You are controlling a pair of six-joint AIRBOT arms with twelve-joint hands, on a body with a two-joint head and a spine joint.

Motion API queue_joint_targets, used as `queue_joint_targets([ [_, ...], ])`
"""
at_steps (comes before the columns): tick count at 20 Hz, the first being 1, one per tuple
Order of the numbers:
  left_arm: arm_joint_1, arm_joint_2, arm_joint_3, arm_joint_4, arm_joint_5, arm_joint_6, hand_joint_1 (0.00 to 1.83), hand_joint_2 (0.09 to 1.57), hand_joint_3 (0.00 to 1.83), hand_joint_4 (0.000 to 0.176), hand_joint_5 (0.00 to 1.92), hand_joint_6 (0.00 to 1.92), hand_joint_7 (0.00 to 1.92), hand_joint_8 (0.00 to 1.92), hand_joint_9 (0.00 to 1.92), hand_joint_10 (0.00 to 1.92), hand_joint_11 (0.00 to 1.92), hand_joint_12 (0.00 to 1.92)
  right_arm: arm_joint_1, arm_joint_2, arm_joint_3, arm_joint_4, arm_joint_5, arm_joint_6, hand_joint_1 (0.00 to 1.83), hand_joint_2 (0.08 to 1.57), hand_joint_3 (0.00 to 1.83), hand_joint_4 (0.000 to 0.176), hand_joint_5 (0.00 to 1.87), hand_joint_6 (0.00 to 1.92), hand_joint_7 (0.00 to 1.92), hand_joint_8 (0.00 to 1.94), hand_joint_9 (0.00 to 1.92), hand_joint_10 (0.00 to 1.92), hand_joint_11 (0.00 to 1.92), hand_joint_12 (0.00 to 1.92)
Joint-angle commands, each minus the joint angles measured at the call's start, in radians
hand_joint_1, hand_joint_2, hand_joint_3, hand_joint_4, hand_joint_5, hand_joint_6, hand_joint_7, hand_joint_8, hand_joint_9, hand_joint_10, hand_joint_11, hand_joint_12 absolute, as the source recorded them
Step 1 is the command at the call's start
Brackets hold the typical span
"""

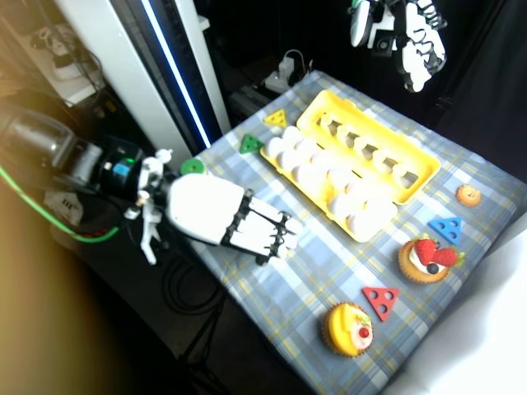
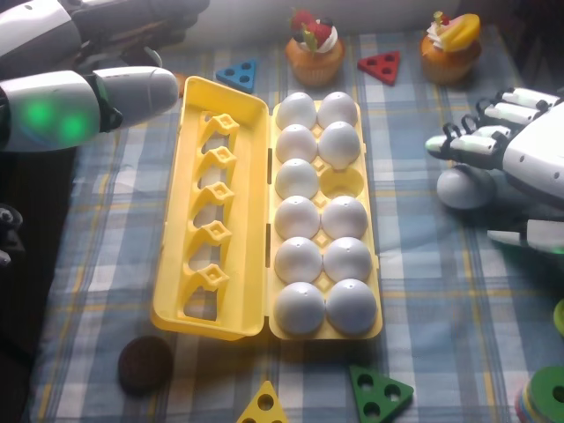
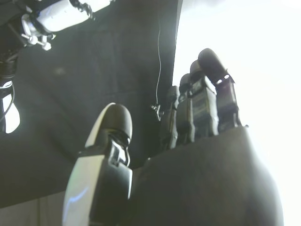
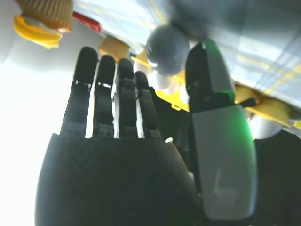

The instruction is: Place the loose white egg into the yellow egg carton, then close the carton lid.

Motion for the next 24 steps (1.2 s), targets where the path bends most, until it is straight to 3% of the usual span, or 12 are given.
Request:
queue_joint_targets([
  [1, -0.009, -0.003, 0.003, -0.024, -0.126, -0.004, 0.43, 1.41, 0.0, 0.0, 0.2, 0.0, 0.24, 0.0, 0.28, 0.03, 0.0, 1.36, 0.009, -0.003, 0.008, -0.009, 0.097, -0.001, 1.03, 1.15, 0.0, 0.0, 0.3, 0.06, 0.39, 0.06, 0.03, 0.89, 0.0, 1.59],
  [3, -0.009, -0.003, 0.003, -0.024, -0.126, -0.004, 0.41, 1.41, 0.0, 0.0, 0.21, 0.0, 0.24, 0.0, 0.29, 0.03, 0.0, 1.4, 0.012, -0.014, 0.017, -0.008, 0.091, -0.001, 1.11, 1.16, 0.0, 0.0, 0.35, 0.18, 0.45, 0.18, 0.05, 1.05, 0.0, 1.73],
  [4, -0.009, -0.003, 0.003, -0.024, -0.126, -0.004, 0.4, 1.42, 0.0, 0.0, 0.2, 0.0, 0.23, 0.0, 0.28, 0.02, 0.0, 1.41, 0.016, -0.021, 0.021, -0.008, 0.088, -0.001, 1.12, 1.17, 0.0, 0.0, 0.34, 0.34, 0.45, 0.43, 0.15, 1.14, 0.0, 1.76],
  [6, -0.009, -0.003, 0.004, -0.024, -0.126, -0.004, 0.37, 1.42, 0.0, 0.0, 0.19, 0.0, 0.22, 0.0, 0.27, 0.02, 0.0, 1.42, 0.025, -0.036, 0.032, -0.008, 0.078, -0.001, 1.27, 1.25, 0.0, 0.0, 0.29, 0.96, 0.64, 1.35, 0.47, 1.48, 0.27, 1.91],
  [7, -0.009, -0.004, 0.004, -0.025, -0.126, -0.004, 0.39, 1.43, 0.0, 0.0, 0.18, 0.0, 0.21, 0.0, 0.27, 0.01, 0.0, 1.42, 0.031, -0.046, 0.04, -0.008, 0.072, -0.001, 1.32, 1.26, 0.0, 0.0, 0.44, 1.38, 0.72, 1.35, 0.74, 1.53, 0.55, 1.86],
  [9, -0.009, -0.004, 0.005, -0.026, -0.126, -0.004, 0.4, 1.43, 0.0, 0.0, 0.18, 0.0, 0.21, 0.0, 0.27, 0.01, 0.0, 1.42, 0.041, -0.05, 0.044, -0.008, 0.069, -0.001, 1.22, 1.25, 0.0, 0.0, 0.73, 1.08, 0.76, 1.64, 1.09, 1.71, 1.11, 1.84],
  [13, -0.007, -0.004, 0.005, -0.027, -0.128, -0.004, 0.41, 1.45, 0.0, 0.0, 0.2, 0.0, 0.23, 0.0, 0.28, 0.01, 0.0, 1.39, 0.054, -0.029, 0.025, -0.027, 0.083, -0.001, 1.2, 1.27, 0.0, 0.0, 0.73, 1.11, 0.72, 1.73, 1.16, 1.92, 1.32, 1.92],
  [15, -0.004, -0.003, 0.004, -0.028, -0.13, -0.004, 0.42, 1.46, 0.0, 0.0, 0.2, 0.0, 0.21, 0.0, 0.26, 0.0, 0.0, 1.35, 0.062, -0.013, 0.01, -0.043, 0.093, 0.0, 1.23, 1.21, 0.0, 0.0, 0.78, 1.1, 0.88, 1.45, 1.06, 1.56, 1.15, 1.82],
  [16, -0.001, -0.001, 0.004, -0.03, -0.132, -0.004, 0.38, 1.46, 0.0, 0.0, 0.19, 0.0, 0.21, 0.0, 0.25, 0.0, 0.0, 1.32, 0.066, -0.005, 0.001, -0.06, 0.102, 0.004, 1.22, 1.22, 0.0, 0.0, 0.74, 1.13, 0.86, 1.5, 1.1, 1.6, 1.18, 1.84],
  [18, 0.008, 0.005, 0.002, -0.039, -0.143, -0.004, 0.43, 1.44, 0.0, 0.0, 0.21, 0.0, 0.23, 0.0, 0.26, 0.0, 0.0, 1.31, 0.083, 0.011, -0.015, -0.124, 0.129, 0.054, 1.33, 1.24, 0.0, 0.0, 0.68, 1.29, 0.73, 1.42, 0.74, 1.59, 0.71, 1.87],
  [20, 0.01, 0.006, 0.001, -0.041, -0.144, -0.004, 0.43, 1.44, 0.0, 0.0, 0.2, 0.0, 0.23, 0.0, 0.25, 0.0, 0.0, 1.31, 0.094, 0.015, -0.018, -0.162, 0.139, 0.085, 1.33, 1.25, 0.0, 0.0, 0.7, 1.33, 0.67, 1.46, 0.7, 1.6, 0.65, 1.84],
  [24, 0.015, 0.005, 0.003, -0.05, -0.153, -0.004, 0.39, 1.44, 0.0, 0.0, 0.18, 0.0, 0.2, 0.0, 0.24, 0.0, 0.0, 1.27, 0.146, 0.01, -0.029, -0.242, 0.143, 0.107, 1.24, 1.25, 0.0, 0.0, 0.69, 1.2, 0.79, 1.55, 0.88, 1.65, 0.88, 1.9],
])
